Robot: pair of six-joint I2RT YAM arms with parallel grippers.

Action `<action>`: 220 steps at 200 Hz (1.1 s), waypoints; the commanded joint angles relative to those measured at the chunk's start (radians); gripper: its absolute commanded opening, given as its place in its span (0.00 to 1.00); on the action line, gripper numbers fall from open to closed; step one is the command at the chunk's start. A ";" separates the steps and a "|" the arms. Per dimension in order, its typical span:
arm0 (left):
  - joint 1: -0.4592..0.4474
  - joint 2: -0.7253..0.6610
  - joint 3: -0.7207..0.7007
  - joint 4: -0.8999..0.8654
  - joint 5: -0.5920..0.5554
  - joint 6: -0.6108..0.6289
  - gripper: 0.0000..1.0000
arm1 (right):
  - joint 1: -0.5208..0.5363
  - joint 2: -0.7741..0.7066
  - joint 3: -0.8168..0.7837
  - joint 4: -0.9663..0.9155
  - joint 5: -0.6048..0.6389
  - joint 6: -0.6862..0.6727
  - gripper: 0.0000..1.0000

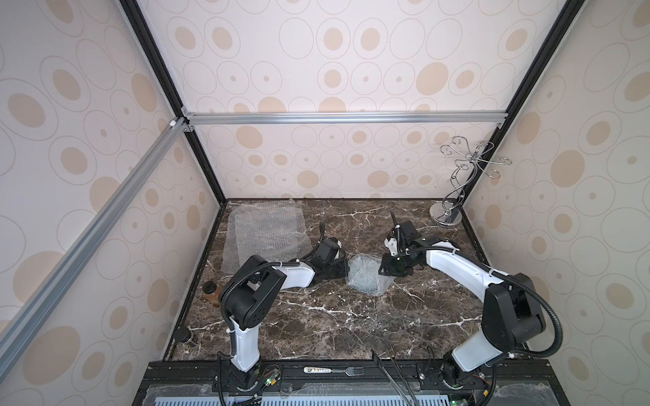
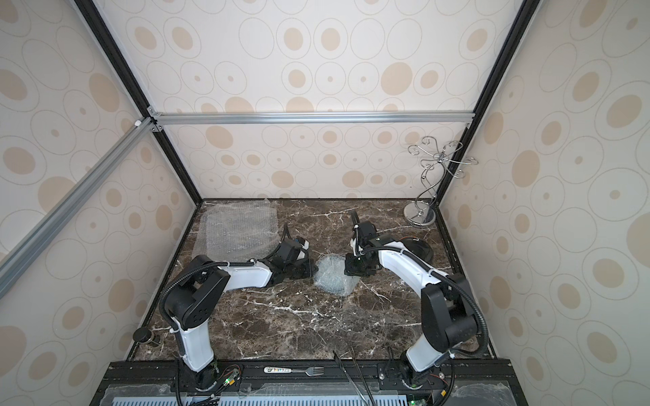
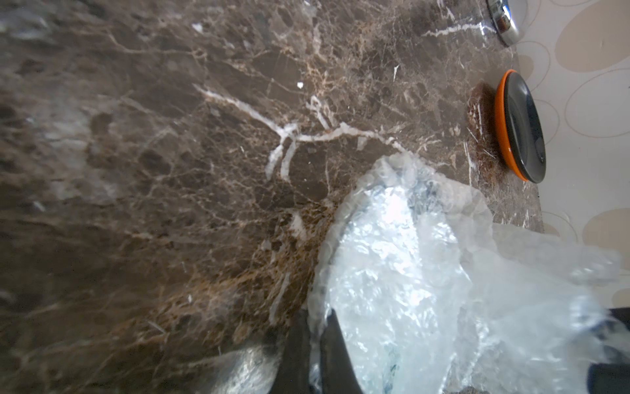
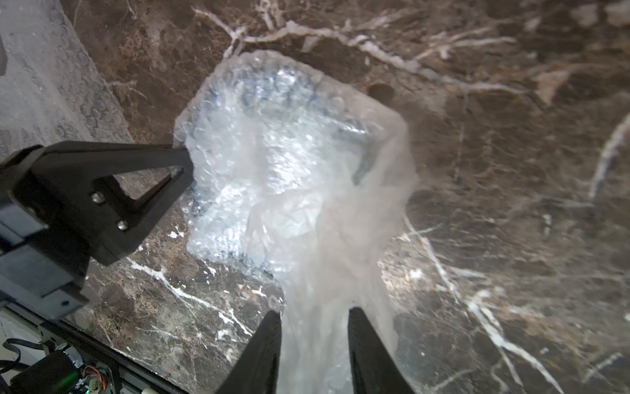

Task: Unpack dinner plates from bubble wrap
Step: Unwrap the bubble wrap at the center of the board.

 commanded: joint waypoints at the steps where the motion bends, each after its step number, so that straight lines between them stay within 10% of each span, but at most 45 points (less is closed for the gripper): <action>1: 0.011 -0.031 0.012 -0.010 -0.018 0.014 0.00 | -0.033 -0.051 -0.065 0.014 -0.009 0.008 0.37; 104: 0.027 -0.016 0.010 0.008 -0.012 0.011 0.00 | -0.060 -0.164 0.016 -0.076 -0.048 -0.016 0.44; 154: 0.030 -0.019 0.010 0.006 -0.012 0.006 0.00 | 0.147 0.024 0.200 -0.050 -0.015 0.021 0.45; 220: 0.043 -0.018 0.015 -0.010 -0.011 0.026 0.00 | 0.158 0.136 0.203 -0.018 -0.020 0.006 0.46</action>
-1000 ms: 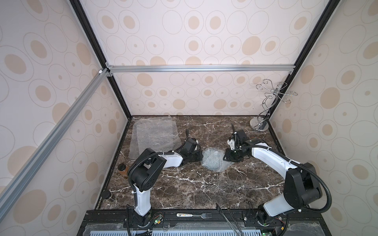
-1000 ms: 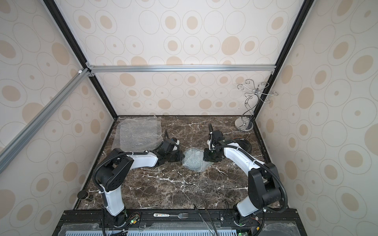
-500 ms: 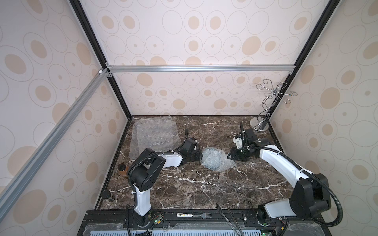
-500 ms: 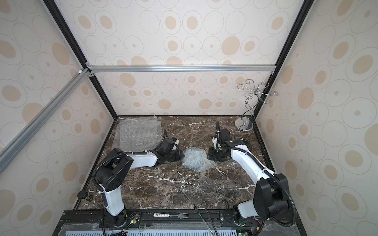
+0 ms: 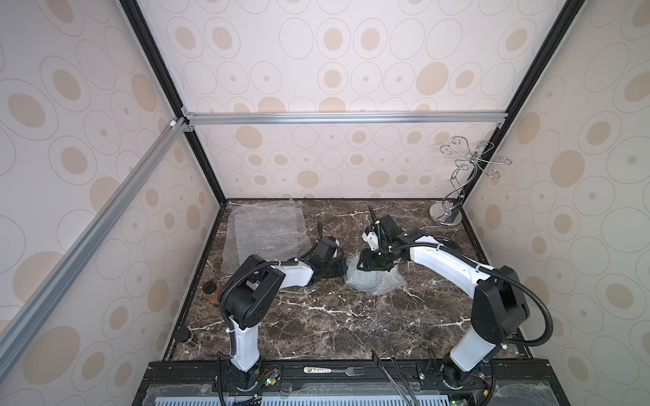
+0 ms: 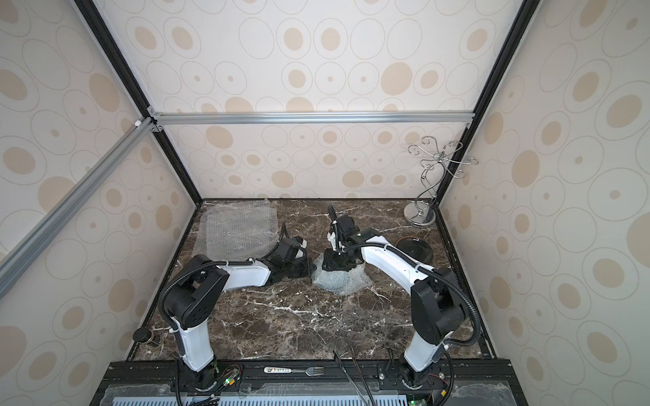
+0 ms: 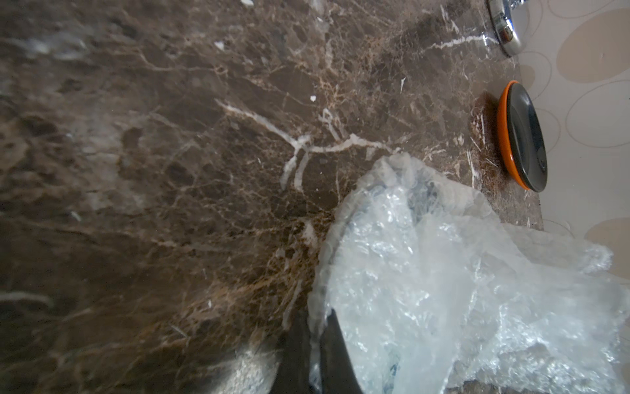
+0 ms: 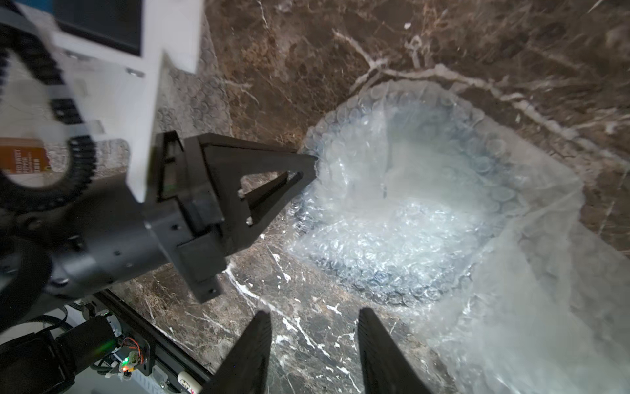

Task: Unpack dinner plates from bubble wrap
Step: Unwrap the bubble wrap at the center of the board.

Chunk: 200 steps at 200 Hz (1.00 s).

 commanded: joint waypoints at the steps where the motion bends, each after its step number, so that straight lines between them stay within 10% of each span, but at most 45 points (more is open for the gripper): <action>1: 0.019 -0.016 0.017 -0.011 -0.011 0.026 0.00 | -0.017 0.003 -0.004 -0.014 0.010 -0.011 0.46; 160: 0.067 0.079 0.144 -0.057 0.032 0.114 0.00 | -0.300 0.043 -0.236 0.186 -0.128 -0.016 0.45; 200: 0.070 0.078 0.147 -0.057 0.040 0.117 0.13 | -0.300 0.079 -0.230 0.224 -0.143 0.001 0.45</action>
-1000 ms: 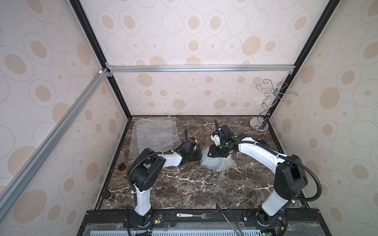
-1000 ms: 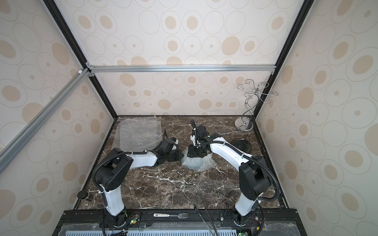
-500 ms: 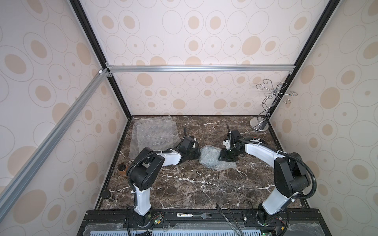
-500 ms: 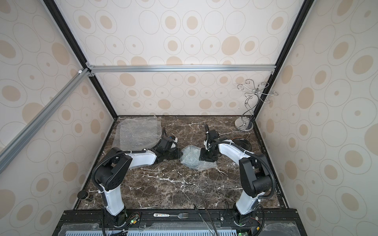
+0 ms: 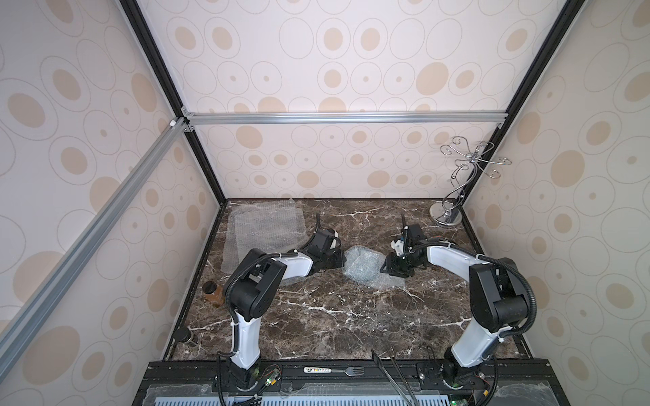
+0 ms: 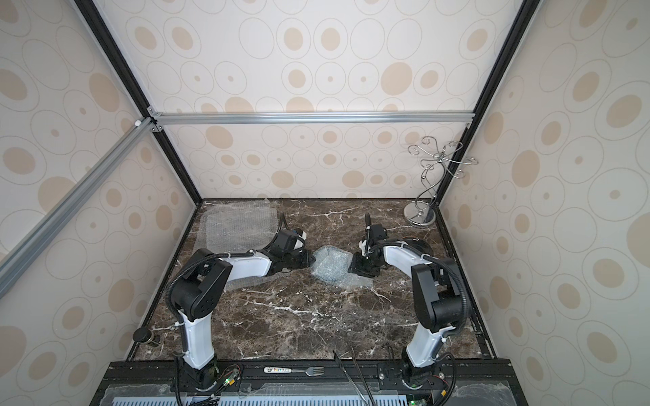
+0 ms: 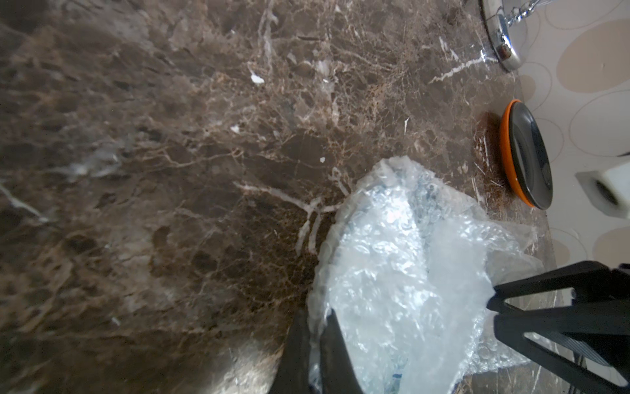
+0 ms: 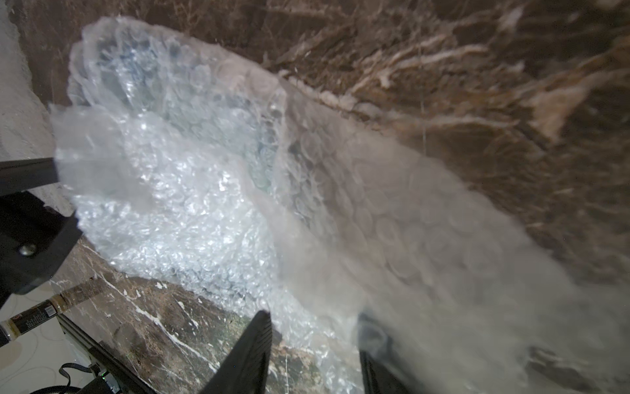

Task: Unpack dinner plates from bubble wrap
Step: Unwrap the bubble wrap at the center of the board.

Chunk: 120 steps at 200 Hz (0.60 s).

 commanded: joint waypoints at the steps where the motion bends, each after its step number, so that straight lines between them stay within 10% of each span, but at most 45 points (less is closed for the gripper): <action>1: 0.008 0.005 0.029 -0.014 -0.005 0.028 0.14 | 0.001 0.022 0.011 0.024 -0.021 0.010 0.45; 120: 0.020 -0.096 0.067 -0.115 0.004 0.113 0.63 | 0.000 0.041 0.066 0.005 -0.027 0.003 0.45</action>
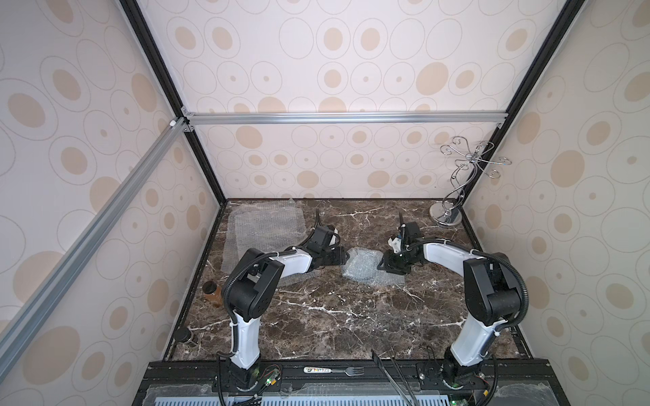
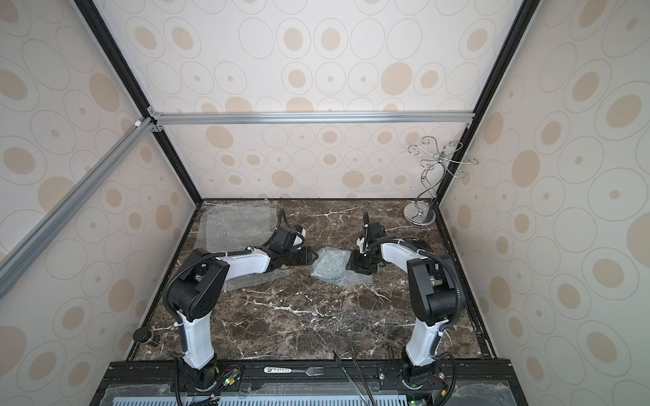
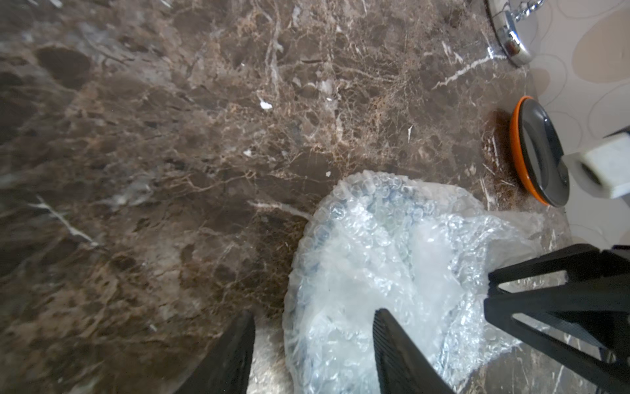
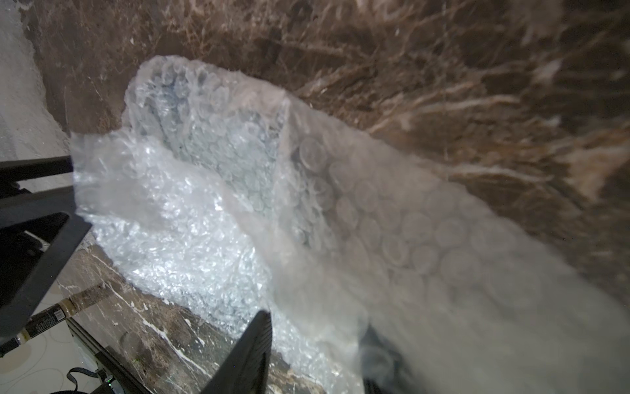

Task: Unpack dinner plates from bubble wrap
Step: Unwrap the bubble wrap at the center of the board.

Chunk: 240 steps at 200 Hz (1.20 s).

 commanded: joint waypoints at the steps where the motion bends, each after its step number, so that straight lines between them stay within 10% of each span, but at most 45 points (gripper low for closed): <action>1: 0.006 -0.075 0.024 -0.029 0.014 0.038 0.63 | 0.001 -0.007 0.022 -0.017 -0.011 0.001 0.45; 240: -0.041 0.047 0.125 -0.031 0.183 0.153 0.80 | -0.008 0.193 0.281 -0.112 -0.017 -0.050 0.45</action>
